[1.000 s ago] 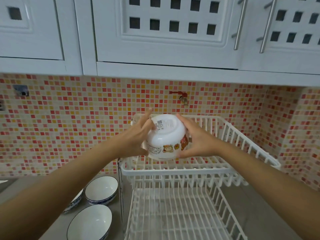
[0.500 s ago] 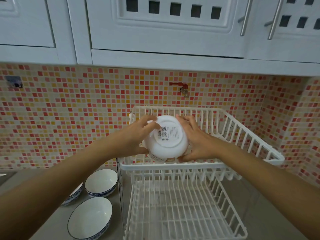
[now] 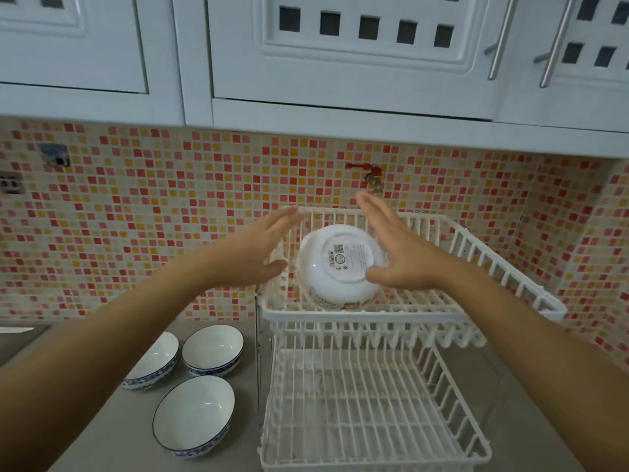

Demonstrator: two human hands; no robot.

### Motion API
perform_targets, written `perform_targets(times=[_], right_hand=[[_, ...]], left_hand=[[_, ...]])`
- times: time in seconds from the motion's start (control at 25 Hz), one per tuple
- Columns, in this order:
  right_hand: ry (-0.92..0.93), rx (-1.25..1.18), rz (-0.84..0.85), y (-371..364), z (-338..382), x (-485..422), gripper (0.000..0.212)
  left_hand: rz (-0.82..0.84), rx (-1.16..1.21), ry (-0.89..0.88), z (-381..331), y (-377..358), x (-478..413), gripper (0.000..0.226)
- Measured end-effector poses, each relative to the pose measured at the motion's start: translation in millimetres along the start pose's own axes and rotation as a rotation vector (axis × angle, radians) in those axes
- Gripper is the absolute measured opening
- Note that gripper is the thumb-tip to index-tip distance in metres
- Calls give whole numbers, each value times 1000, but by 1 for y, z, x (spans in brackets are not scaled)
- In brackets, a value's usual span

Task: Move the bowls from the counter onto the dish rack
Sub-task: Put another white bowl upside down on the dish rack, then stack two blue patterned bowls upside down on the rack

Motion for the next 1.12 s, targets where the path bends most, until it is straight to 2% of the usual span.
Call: perform_targets(times=[0.12,0.36,0.52,0.72,0.84,0.96,1.12], right_hand=[[29,-85,-185,-21,61,-12,76],[-69,-79,-373,-124,167,-59,65],[-258,-64,-239,-227,187,-49,67],[-403,85,-35,-327,153,-6,68],[-465,142,76,-373,132,9,67],[-538,156,163,-405,118,10,69],[-699,69,292,-437,113,14,66]], left_hand=[[-109,12,156,27,23,23,58],[-182,49,560,111,22,89,55],[-46,127,760,150,-26,149,54],[198,152,913,154,-114,203,49],[244,167,969,158,-172,220,43],[285,105,1126,162,-216,231,53],[395,98,1246,160,-256,243,49]])
Point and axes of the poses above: each hand's wrist, its own x-axis away from the middle knuckle, its own y-axis out of the back of the hand, z = x × y, the point moved 1 cm from there along -x, towards the middle knuckle, and after that the axes turned 14 degrees about -z, right-handed, at the moved point
